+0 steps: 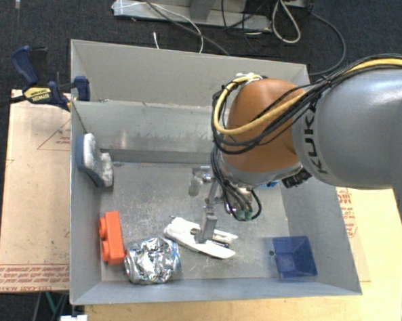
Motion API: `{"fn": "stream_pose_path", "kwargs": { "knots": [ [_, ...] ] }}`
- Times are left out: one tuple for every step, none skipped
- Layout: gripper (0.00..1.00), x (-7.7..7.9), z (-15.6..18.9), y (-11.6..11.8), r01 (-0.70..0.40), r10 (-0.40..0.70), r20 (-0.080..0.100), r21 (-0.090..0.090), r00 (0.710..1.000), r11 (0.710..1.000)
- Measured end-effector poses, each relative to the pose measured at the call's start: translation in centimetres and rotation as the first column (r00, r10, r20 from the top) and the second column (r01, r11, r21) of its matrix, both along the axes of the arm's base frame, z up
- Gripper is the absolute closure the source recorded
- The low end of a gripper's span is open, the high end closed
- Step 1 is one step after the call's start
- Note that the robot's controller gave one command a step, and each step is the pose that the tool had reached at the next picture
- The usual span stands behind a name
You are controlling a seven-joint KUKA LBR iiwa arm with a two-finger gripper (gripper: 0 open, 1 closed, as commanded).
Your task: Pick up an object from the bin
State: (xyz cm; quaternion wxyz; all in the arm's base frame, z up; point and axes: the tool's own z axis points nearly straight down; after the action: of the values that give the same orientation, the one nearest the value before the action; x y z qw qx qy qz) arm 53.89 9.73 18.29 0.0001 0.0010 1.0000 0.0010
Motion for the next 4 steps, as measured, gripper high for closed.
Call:
{"fn": "stream_pose_path", "kwargs": {
  "knots": [
    [0.0, 0.0, 0.0, 0.0, 0.0, 0.0, 0.0, 0.0, 1.0, 1.0],
    [0.0, -0.8, -1.9, 0.3, -0.043, 0.043, 0.01, 0.0, 0.999, 0.999],
    [0.0, -1.1, 0.4, 4.1, 0.078, -0.079, 0.015, 0.004, 0.997, 0.997],
    [0.0, -5.2, -10.8, 2.1, -0.246, 0.246, 0.024, 0.002, 0.969, 0.969]
  ]
}}
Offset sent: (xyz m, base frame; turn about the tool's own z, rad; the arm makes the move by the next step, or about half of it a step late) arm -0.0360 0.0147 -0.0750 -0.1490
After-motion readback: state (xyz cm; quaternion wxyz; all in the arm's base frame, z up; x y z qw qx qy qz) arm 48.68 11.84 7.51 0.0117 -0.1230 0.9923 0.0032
